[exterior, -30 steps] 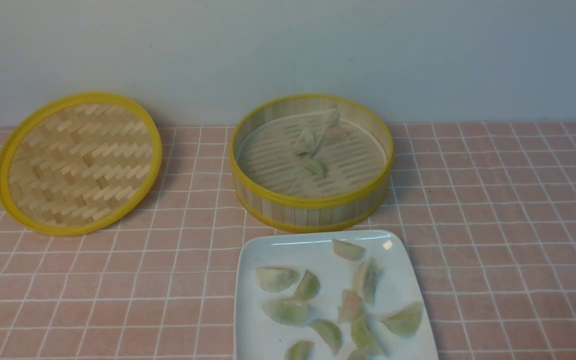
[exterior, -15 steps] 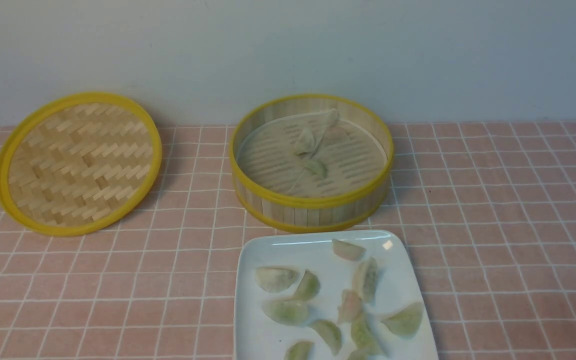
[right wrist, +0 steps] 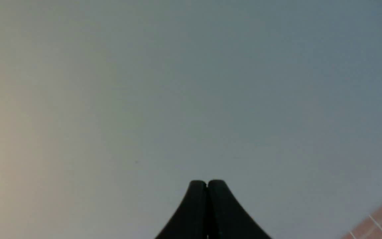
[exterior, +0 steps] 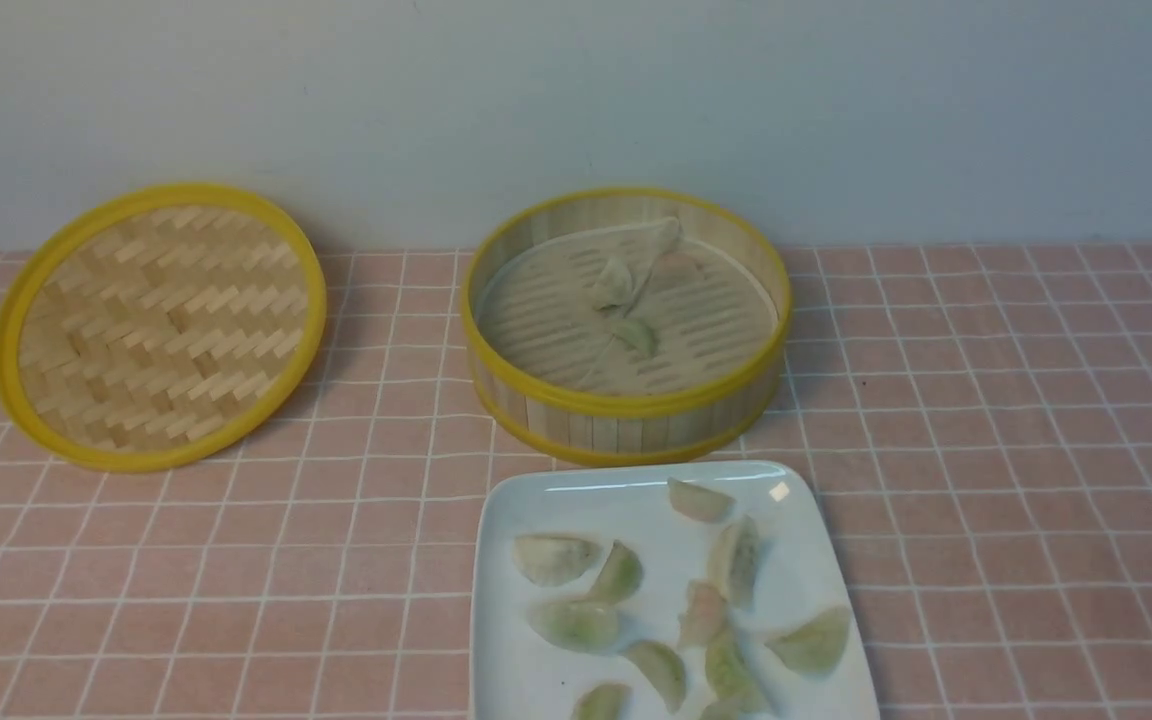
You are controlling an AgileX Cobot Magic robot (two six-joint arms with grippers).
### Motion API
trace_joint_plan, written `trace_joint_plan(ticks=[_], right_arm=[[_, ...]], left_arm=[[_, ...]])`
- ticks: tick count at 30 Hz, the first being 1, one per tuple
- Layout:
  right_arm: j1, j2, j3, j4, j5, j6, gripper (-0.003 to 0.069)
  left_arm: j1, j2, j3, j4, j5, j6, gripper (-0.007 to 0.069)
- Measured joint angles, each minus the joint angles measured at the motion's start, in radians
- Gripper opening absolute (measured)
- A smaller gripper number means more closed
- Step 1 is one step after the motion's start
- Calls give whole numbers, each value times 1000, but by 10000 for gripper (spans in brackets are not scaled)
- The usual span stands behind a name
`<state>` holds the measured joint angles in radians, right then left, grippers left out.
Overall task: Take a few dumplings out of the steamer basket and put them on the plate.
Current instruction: Use the right arm to grab a dumpling from inside the steamer
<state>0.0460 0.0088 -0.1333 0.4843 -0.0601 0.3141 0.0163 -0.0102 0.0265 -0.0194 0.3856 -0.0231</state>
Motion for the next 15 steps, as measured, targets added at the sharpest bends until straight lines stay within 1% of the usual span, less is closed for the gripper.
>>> trace_joint_plan(ticks=[1,3,5,6,8,9,11,12,15], right_arm=[[0,51,-110,-82,105,-8,-15],[0,188,-298,-172,289,-31,-15],[0,336,-451,-226,499,-73,-15],[0,444,-548,-239,602,-117,-15],[0,607,-681,-244,790,-198,-15],[0,730,-776,-237,888,-259,-15],[0,798,-829,-229,957,-314,-15],[0,927,-931,-211,1036,-379,-15],[6,1144,-1108,-172,1147,-459,-13]], left_arm=[[0,0,0,0,0,0,-6],[0,0,0,0,0,0,-6],[0,0,0,0,0,0,-6],[0,0,0,0,0,0,-6],[0,0,0,0,0,0,-6],[0,0,0,0,0,0,-6],[0,0,0,0,0,0,-6],[0,0,0,0,0,0,-6],[0,0,0,0,0,0,-6]])
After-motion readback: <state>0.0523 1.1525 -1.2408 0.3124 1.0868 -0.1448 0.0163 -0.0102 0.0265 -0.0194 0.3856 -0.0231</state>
